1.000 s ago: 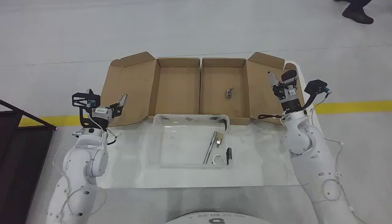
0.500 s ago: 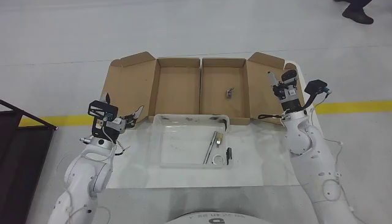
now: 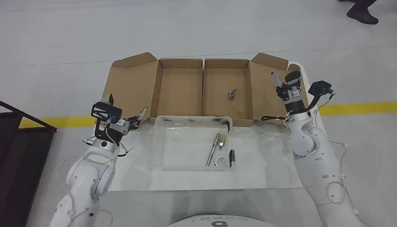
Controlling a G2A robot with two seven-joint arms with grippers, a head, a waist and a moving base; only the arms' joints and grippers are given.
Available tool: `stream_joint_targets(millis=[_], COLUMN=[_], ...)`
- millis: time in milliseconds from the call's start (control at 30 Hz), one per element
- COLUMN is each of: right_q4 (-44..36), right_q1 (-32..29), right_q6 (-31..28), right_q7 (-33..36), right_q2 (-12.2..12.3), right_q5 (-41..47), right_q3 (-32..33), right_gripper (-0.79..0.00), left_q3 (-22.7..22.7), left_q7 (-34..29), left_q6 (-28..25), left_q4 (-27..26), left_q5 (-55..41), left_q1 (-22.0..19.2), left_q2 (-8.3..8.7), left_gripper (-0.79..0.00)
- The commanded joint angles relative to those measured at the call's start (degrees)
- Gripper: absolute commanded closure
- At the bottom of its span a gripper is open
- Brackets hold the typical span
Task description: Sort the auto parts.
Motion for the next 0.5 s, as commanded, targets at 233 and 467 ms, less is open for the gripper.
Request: stream_joint_targets(millis=[233,467], right_q4=[0.0,0.0], right_q1=[0.0,0.0], right_q6=[0.0,0.0], right_q7=[0.0,0.0], right_q2=[0.0,0.0], right_q5=[0.0,0.0], right_q3=[0.0,0.0], right_gripper=[-0.785,-0.785], left_q3=[11.2,19.8], left_q7=[-5.9,-12.8], left_q6=[-6.3,-6.6], left_q4=[-7.6,-4.9], left_q5=[8.5,14.2], left_q1=[2.6,-0.7], left_q2=[-0.14,-0.74], left_gripper=[-0.785,-0.757])
